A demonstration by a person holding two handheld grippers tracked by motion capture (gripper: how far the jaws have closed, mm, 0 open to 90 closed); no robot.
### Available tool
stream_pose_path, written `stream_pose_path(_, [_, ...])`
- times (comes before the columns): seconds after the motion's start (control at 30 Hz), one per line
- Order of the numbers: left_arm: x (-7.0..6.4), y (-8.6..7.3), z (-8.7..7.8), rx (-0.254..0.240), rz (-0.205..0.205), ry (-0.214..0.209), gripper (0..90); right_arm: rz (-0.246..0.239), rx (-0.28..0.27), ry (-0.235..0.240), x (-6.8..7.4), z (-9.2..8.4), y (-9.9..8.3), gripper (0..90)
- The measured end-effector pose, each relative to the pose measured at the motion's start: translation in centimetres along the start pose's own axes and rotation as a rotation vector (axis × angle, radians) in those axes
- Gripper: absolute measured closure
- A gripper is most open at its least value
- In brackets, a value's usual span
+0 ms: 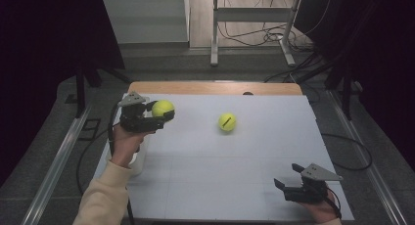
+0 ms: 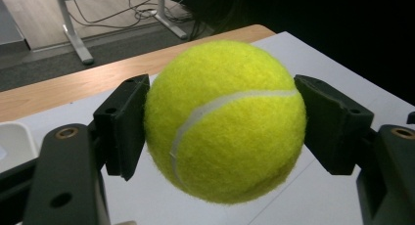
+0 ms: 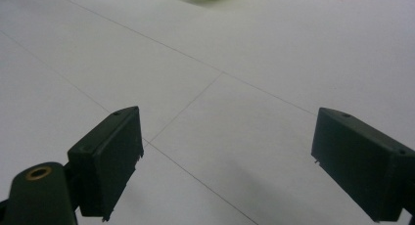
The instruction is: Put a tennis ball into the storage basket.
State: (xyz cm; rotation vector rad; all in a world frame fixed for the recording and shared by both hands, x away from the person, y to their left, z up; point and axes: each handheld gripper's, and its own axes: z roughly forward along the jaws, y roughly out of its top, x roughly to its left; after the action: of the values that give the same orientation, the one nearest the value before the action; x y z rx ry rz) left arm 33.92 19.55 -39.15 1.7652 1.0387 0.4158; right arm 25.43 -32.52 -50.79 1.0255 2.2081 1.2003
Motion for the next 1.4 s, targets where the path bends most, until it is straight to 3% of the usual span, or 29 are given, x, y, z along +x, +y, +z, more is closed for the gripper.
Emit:
stream_pose_path(1.0, [4.6,-0.1,-0.3,0.03,-0.081,0.121,25.8,0.0,0.0,-0.002,0.0,0.0,0.0,12.3])
stream_pose_path(1.4, [5.7,-0.2,-0.4,0.035,-0.089,0.164,25.8,0.001,0.0,-0.006,0.0,0.0,0.0,12.3])
